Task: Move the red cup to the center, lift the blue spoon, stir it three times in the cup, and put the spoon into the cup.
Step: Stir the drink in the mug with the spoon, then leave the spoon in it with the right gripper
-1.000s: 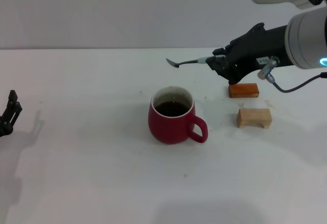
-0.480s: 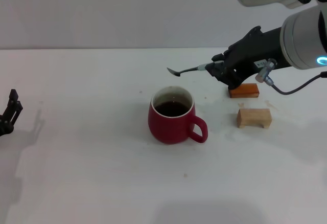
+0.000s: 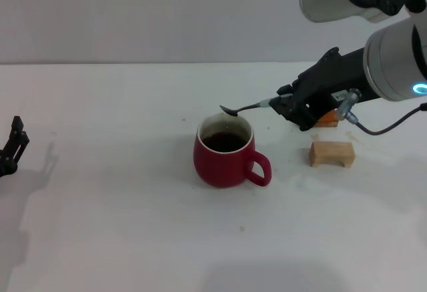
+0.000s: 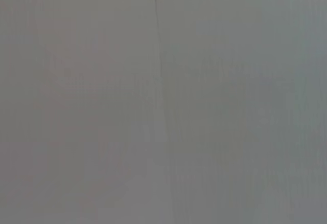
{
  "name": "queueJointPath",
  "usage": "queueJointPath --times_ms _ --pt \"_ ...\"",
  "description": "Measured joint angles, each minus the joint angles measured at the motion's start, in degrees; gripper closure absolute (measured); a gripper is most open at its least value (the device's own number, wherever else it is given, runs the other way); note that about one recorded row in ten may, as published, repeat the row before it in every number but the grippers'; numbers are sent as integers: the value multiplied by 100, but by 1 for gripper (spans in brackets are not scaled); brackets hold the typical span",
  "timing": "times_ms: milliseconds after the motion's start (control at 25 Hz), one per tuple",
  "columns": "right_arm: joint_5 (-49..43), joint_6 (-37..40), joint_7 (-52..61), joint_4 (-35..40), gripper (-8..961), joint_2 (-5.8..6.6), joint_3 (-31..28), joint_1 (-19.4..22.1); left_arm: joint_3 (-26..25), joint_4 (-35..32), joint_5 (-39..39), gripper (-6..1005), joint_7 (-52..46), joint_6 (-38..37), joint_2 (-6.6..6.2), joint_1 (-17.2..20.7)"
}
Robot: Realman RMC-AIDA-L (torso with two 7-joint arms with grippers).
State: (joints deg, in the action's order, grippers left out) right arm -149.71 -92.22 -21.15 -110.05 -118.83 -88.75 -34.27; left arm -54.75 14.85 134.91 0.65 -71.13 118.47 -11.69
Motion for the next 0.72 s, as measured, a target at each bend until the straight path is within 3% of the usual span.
queueJointPath --times_ms 720 --pt "52 183 -1 671 778 -17 287 -101 0 0 0 147 -4 -11 1 41"
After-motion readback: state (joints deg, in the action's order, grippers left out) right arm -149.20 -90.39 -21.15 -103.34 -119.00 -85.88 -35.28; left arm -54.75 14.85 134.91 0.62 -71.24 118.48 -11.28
